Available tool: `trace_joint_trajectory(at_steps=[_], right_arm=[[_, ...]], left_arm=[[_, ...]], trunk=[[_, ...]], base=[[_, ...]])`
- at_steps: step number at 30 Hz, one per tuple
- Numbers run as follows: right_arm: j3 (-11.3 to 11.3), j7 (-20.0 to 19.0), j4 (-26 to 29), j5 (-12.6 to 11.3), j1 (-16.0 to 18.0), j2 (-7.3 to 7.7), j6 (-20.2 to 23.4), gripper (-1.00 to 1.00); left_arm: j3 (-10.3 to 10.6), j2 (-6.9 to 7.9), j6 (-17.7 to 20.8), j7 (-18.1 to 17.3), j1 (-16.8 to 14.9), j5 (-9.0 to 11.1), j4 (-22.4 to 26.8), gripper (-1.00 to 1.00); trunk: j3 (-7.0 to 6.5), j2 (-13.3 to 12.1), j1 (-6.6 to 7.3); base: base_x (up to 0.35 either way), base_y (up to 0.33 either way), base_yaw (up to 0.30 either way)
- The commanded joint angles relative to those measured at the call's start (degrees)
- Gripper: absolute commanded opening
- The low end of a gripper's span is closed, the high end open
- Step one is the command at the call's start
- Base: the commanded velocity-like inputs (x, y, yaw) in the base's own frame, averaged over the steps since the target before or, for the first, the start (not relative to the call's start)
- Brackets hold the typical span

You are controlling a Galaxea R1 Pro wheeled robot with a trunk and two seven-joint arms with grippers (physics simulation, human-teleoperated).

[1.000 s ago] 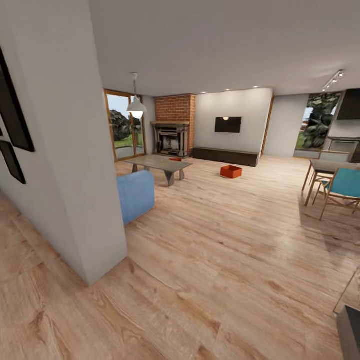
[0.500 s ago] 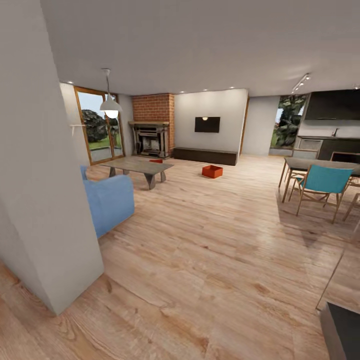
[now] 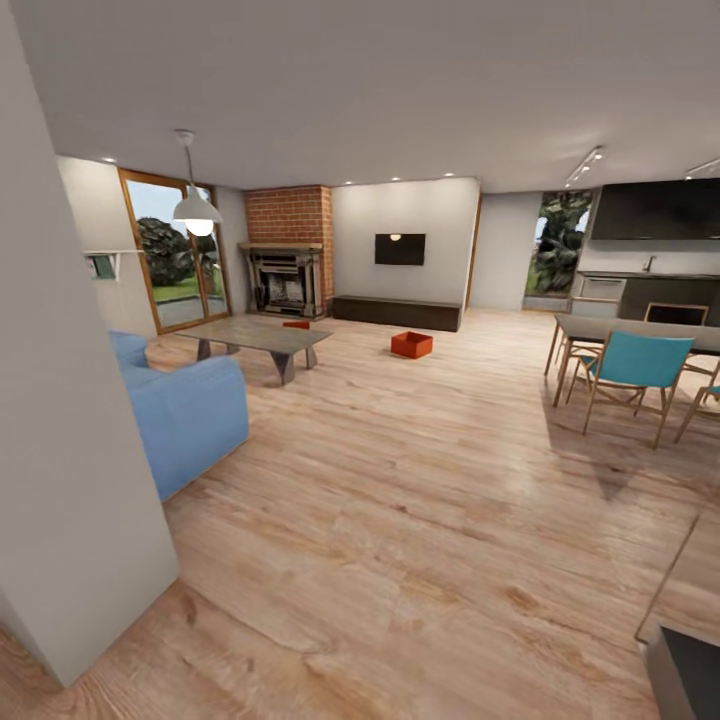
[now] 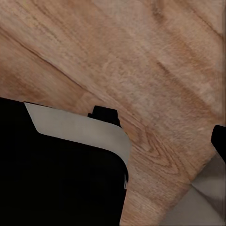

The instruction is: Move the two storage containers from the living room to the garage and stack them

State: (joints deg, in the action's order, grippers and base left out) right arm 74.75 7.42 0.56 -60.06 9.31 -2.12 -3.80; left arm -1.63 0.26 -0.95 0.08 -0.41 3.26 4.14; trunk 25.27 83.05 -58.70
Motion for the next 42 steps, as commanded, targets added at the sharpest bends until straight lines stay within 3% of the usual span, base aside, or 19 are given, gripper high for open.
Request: trace_joint_trajectory(at_steps=[1, 9, 42], right_arm=[[0.49, 0.23, 0.05, -0.51, 0.01, 0.0, -0.08, 1.0], [0.1, 0.25, 0.05, -0.98, 0.01, -0.04, -0.16, 1.0], [0.31, 0.23, 0.05, -0.67, 0.01, 0.01, -0.16, 1.0]], left_arm=[[-0.12, 0.0, -0.1, 0.01, -0.03, 0.34, -0.03, 1.0], [-0.12, 0.0, -0.1, 0.01, -0.03, 0.34, -0.04, 1.0], [-0.12, -0.01, -0.1, 0.01, -0.03, 0.34, -0.07, 1.0]], trunk=[[0.06, 0.03, -0.03], [0.06, 0.03, -0.03], [0.06, 0.03, -0.03]], base=[[0.323, 0.0, -0.001], [0.323, 0.0, -0.07], [0.323, 0.0, -0.253]])
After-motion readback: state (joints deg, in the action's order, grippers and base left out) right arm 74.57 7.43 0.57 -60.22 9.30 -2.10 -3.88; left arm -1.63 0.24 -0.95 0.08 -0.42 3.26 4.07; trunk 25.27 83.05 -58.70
